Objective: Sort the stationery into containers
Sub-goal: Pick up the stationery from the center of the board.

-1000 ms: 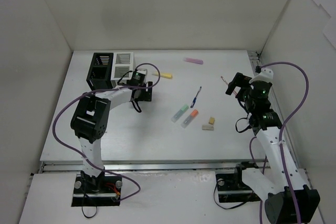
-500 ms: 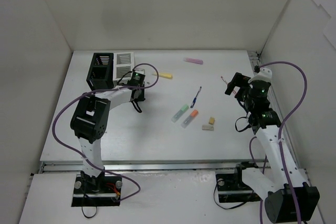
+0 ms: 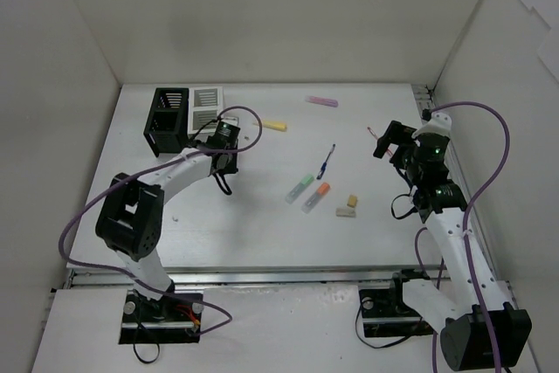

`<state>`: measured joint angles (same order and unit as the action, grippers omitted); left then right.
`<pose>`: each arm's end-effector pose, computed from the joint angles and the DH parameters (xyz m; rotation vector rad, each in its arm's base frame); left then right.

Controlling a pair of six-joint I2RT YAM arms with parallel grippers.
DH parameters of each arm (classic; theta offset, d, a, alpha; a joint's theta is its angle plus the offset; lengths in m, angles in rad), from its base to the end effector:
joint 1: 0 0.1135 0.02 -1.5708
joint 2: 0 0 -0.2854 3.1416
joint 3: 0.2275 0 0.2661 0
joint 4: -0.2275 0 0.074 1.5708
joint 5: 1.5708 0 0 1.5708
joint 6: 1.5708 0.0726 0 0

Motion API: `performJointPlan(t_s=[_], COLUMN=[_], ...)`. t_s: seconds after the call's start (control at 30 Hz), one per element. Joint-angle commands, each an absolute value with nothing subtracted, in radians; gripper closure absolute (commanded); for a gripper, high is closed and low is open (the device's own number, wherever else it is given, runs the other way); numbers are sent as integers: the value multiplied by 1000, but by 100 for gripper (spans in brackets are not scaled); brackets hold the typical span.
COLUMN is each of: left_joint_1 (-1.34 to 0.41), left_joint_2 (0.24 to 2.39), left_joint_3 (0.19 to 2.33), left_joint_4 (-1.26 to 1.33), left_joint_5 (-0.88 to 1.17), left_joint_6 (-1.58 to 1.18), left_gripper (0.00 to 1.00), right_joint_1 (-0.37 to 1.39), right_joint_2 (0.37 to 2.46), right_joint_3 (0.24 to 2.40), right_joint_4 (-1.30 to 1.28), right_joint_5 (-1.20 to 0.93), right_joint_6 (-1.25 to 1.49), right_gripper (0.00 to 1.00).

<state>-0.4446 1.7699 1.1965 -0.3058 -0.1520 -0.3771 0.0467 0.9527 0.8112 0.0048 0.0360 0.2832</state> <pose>0.3837 -0.1706 0.1908 0.0155 2.4445 -0.1810 0.2648 0.0098 0.3490 0.2286 1.6967 0.2147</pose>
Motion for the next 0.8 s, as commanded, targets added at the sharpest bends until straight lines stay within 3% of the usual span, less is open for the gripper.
performJointPlan(t_s=[0.0, 0.37, 0.77], left_joint_1=[-462, -454, -212], left_joint_2=[1634, 1398, 1572], left_joint_3=[1244, 1451, 1660], left_joint_4=[-377, -675, -827], left_joint_5=[-178, -186, 158], left_joint_6=[-377, -463, -563], left_gripper=[100, 100, 100], right_joint_1=[46, 43, 41], right_joint_2=[931, 919, 907], right_joint_3=[819, 807, 804], right_joint_4=[86, 89, 86], right_joint_5=[26, 37, 89], right_joint_6=[281, 288, 290], right_gripper=[2, 2, 2])
